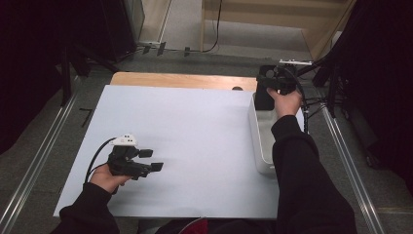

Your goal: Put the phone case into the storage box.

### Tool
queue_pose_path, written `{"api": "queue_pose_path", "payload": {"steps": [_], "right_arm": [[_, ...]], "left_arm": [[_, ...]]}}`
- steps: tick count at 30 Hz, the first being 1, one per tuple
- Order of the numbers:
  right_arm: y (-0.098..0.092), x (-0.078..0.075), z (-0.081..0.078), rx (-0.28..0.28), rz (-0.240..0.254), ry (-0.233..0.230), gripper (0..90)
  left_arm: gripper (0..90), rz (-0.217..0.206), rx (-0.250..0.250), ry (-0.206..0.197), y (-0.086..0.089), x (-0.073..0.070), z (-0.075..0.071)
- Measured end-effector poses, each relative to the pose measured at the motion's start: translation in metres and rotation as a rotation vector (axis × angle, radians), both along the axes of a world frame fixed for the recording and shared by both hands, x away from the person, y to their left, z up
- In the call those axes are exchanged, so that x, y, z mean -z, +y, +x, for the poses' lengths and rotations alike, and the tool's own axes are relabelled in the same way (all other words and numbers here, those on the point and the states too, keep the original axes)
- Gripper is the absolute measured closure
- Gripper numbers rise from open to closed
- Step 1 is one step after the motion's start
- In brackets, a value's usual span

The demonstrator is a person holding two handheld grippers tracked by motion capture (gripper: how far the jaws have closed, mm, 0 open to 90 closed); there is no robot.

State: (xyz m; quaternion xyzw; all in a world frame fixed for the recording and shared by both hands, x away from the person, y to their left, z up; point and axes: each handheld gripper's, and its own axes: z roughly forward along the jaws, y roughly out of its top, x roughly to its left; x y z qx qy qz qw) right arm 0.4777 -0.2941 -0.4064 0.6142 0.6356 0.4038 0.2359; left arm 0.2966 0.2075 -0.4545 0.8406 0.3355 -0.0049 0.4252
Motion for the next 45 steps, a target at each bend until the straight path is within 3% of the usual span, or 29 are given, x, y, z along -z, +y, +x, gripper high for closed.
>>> {"api": "queue_pose_path", "payload": {"steps": [18, 41, 45], "right_arm": [[-0.001, 0.014, -0.006, -0.007, 0.021, 0.012, 12.6], [0.002, 0.027, -0.014, -0.020, -0.011, 0.037, 12.3], [0.002, 0.027, -0.015, -0.028, -0.008, 0.063, 12.1]], "left_arm": [[27.9, -0.007, 0.009, 0.007, -0.002, 0.000, 0.004], [27.9, -0.008, 0.009, 0.002, -0.003, 0.001, 0.004], [27.9, -0.007, 0.008, 0.004, -0.003, 0.001, 0.004]]}}
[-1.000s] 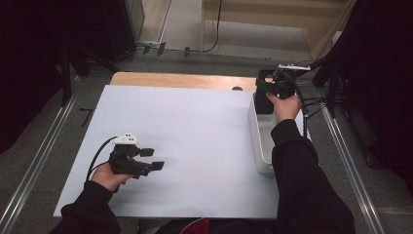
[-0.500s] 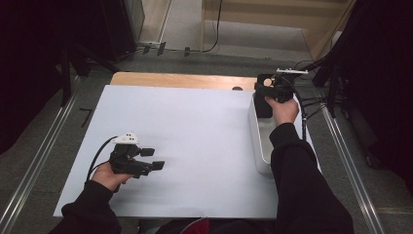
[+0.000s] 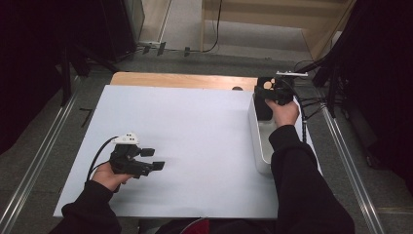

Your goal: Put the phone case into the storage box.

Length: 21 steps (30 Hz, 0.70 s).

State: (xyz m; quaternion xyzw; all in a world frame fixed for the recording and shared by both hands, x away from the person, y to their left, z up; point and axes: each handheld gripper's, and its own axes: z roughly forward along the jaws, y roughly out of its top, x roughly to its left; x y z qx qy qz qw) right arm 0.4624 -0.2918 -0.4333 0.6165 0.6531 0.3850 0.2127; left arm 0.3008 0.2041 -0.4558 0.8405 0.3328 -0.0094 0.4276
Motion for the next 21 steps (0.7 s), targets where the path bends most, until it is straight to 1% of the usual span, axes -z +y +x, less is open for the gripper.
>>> {"api": "queue_pose_path", "payload": {"steps": [2, 4, 9, 12, 15, 16, 17, 21], "right_arm": [[0.0014, 0.0006, 0.0000, 0.004, -0.032, 0.010, 12.2], [0.0019, 0.0011, 0.0001, 0.005, -0.045, 0.013, 12.3], [0.0004, 0.0010, 0.0004, 0.009, -0.026, 0.021, 12.3], [0.0007, 0.0013, 0.0015, 0.012, -0.030, 0.023, 11.9], [-0.0003, 0.0010, 0.0021, 0.004, -0.020, 0.013, 8.7], [-0.0007, 0.0006, 0.0024, 0.002, -0.014, 0.013, 5.9], [-0.0012, 0.0005, 0.0029, 0.000, -0.009, 0.008, 0.6], [-0.0018, -0.0009, 0.0036, -0.009, -0.006, 0.010, 0.0]], "left_arm": [[27.9, 0.000, 0.001, 0.000, 0.0000, -0.0001, 0.0000], [27.9, -0.002, 0.000, 0.002, -0.0003, 0.0002, 0.0000], [27.9, 0.000, 0.001, 0.002, -0.0001, 0.0000, 0.0000], [27.9, 0.000, 0.003, 0.004, -0.0003, 0.0002, 0.0001], [27.9, -0.003, 0.001, 0.002, -0.0006, 0.0002, -0.0001], [27.9, -0.002, 0.001, 0.003, -0.0004, 0.0002, 0.0000], [27.9, -0.002, 0.001, 0.002, -0.0004, 0.0002, 0.0000], [27.9, 0.001, 0.004, 0.006, -0.0001, 0.0000, 0.0004]]}}
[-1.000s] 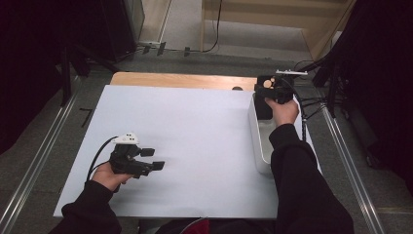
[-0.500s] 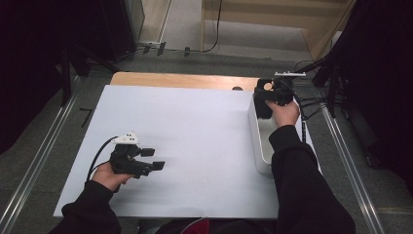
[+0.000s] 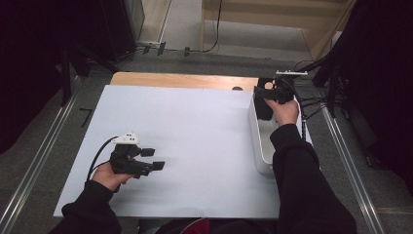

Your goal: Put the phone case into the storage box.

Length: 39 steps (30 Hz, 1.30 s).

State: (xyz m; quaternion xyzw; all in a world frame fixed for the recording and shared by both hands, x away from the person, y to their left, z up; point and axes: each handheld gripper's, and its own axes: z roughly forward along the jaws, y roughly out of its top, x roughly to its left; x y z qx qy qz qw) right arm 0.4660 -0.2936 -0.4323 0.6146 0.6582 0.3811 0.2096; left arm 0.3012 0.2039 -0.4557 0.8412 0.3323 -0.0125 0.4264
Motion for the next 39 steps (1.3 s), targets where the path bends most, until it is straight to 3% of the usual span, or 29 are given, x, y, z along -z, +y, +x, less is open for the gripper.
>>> {"api": "queue_pose_path", "payload": {"steps": [13, 26, 32, 39], "right_arm": [[-0.001, -0.020, 0.000, 0.004, -0.017, -0.021, 0.0], [-0.003, -0.050, -0.006, -0.030, -0.021, -0.048, 0.0], [0.001, -0.066, -0.009, -0.069, -0.009, -0.058, 0.1], [0.007, -0.078, -0.014, -0.184, 0.003, -0.068, 0.3]], "left_arm": [[27.9, -0.002, -0.001, -0.003, 0.000, 0.000, 0.000], [27.9, -0.003, -0.002, 0.000, 0.000, 0.000, 0.000], [27.9, -0.003, -0.003, 0.000, 0.000, 0.000, 0.000], [27.9, 0.000, -0.002, -0.001, 0.001, -0.001, 0.000]]}}
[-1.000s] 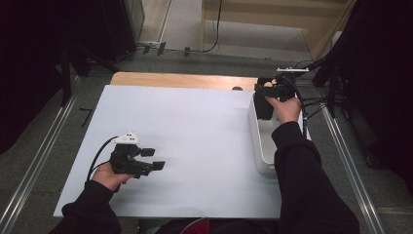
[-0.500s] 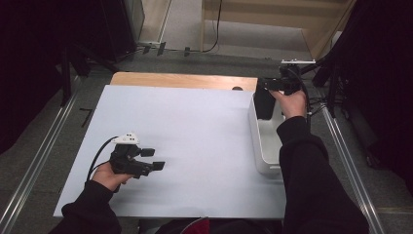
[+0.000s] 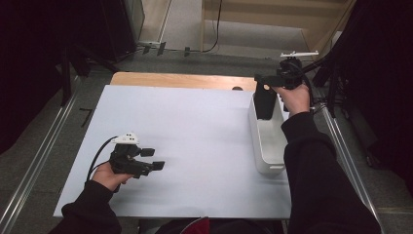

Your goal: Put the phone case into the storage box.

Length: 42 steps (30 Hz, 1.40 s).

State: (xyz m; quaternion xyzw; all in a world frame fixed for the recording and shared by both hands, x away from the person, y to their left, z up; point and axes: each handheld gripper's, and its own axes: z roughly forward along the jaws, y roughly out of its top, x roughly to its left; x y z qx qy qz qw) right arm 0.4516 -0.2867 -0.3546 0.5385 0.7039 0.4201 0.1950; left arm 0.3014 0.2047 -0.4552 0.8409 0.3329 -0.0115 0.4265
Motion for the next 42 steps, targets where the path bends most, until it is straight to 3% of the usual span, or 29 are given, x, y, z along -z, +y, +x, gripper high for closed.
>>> {"api": "queue_pose_path", "payload": {"steps": [6, 7, 10, 25, 30, 42], "right_arm": [[0.005, -0.004, -0.005, -0.068, 0.021, -0.001, 0.6], [0.006, -0.005, -0.006, -0.080, 0.016, 0.003, 4.6], [0.011, -0.007, -0.011, -0.095, -0.013, 0.013, 8.8], [0.028, -0.011, -0.040, -0.174, 0.001, -0.003, 12.1], [0.031, -0.007, -0.048, -0.177, 0.020, 0.011, 12.1], [0.039, 0.010, -0.072, -0.219, 0.048, -0.008, 12.0]], "left_arm": [[27.9, -0.004, -0.002, 0.004, 0.000, 0.000, 0.000], [27.9, -0.004, -0.002, 0.004, 0.000, 0.000, 0.000], [27.9, -0.001, -0.001, 0.001, 0.000, 0.000, 0.000], [27.9, -0.010, -0.004, 0.004, 0.000, 0.000, 0.000], [27.9, -0.009, -0.003, 0.001, 0.000, 0.001, 0.001], [27.9, -0.014, -0.008, 0.006, 0.001, 0.000, 0.000]]}}
